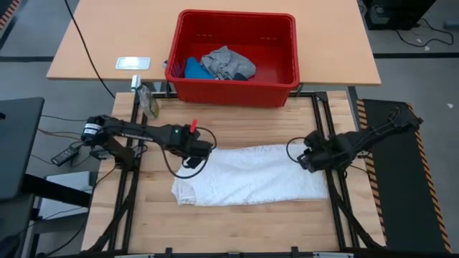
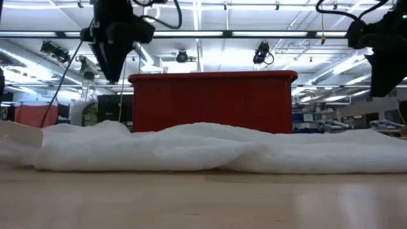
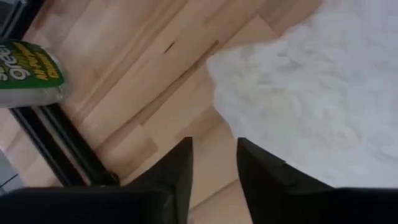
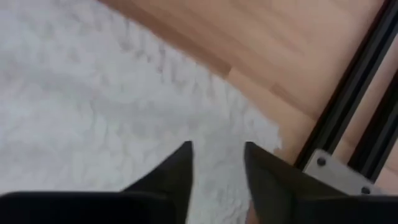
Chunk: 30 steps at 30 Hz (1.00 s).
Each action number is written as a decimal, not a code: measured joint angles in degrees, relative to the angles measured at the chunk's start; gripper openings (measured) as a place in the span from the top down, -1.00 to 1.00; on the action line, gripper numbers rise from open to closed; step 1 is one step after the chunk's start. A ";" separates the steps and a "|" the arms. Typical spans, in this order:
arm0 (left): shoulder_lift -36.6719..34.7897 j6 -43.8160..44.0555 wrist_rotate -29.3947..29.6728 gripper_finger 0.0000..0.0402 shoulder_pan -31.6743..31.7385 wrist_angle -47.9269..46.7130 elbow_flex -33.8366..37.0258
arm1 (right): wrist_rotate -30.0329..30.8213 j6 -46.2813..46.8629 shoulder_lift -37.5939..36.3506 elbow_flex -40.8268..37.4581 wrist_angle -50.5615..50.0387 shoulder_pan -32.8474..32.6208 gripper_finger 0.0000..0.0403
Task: Fold laundry
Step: Fold the white dress on the table
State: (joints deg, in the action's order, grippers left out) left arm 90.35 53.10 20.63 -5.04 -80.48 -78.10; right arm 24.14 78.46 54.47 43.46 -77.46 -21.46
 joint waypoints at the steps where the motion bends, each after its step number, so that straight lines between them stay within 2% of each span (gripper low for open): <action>1: -0.02 0.00 -0.77 0.30 -0.17 0.45 -1.27 | 0.96 -0.68 -0.05 0.42 0.13 0.32 0.09; 3: -0.02 -0.27 -1.59 0.23 -1.09 3.41 -3.38 | 1.51 -3.97 -0.10 0.85 2.89 0.67 -0.06; 5: -0.11 -3.00 -2.35 0.20 -2.99 11.77 -3.83 | -0.57 -9.59 -0.05 0.29 9.27 1.08 -0.14; 9: 2.04 -9.10 -6.19 0.23 -5.86 33.50 -0.30 | -7.88 -19.19 0.73 -4.12 27.08 2.22 -0.16; 11: 4.72 -8.05 -7.02 0.26 -6.27 37.72 1.38 | -10.43 -21.64 2.05 -6.63 34.60 2.66 -0.13; 14: 9.05 -4.89 -7.42 0.29 -6.80 37.38 1.72 | -11.76 -21.57 4.68 -9.87 39.68 2.91 -0.06; 19: 16.12 -5.47 -11.75 0.30 -8.74 34.11 1.70 | -13.90 -16.87 9.44 -14.84 40.10 2.34 0.06; 23: 21.50 -11.61 -17.62 0.30 -9.95 31.39 1.67 | -22.11 -12.25 13.06 -17.86 44.97 1.00 0.13; 25: 23.06 -14.70 -18.77 0.30 -10.31 28.11 1.43 | -26.05 -9.87 14.93 -18.24 49.20 -0.50 0.16; 28: 23.83 -20.51 -17.74 0.30 -10.59 19.32 1.45 | -28.88 -6.05 17.81 -18.31 56.87 -3.14 0.18; 30: 24.04 -24.88 -13.97 0.30 -10.41 15.03 1.53 | -28.86 -3.19 20.08 -18.34 63.75 -4.40 0.18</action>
State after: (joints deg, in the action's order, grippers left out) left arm 114.39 28.22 6.66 -15.45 -65.45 -76.57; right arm -4.72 75.27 74.55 25.12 -13.71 -25.85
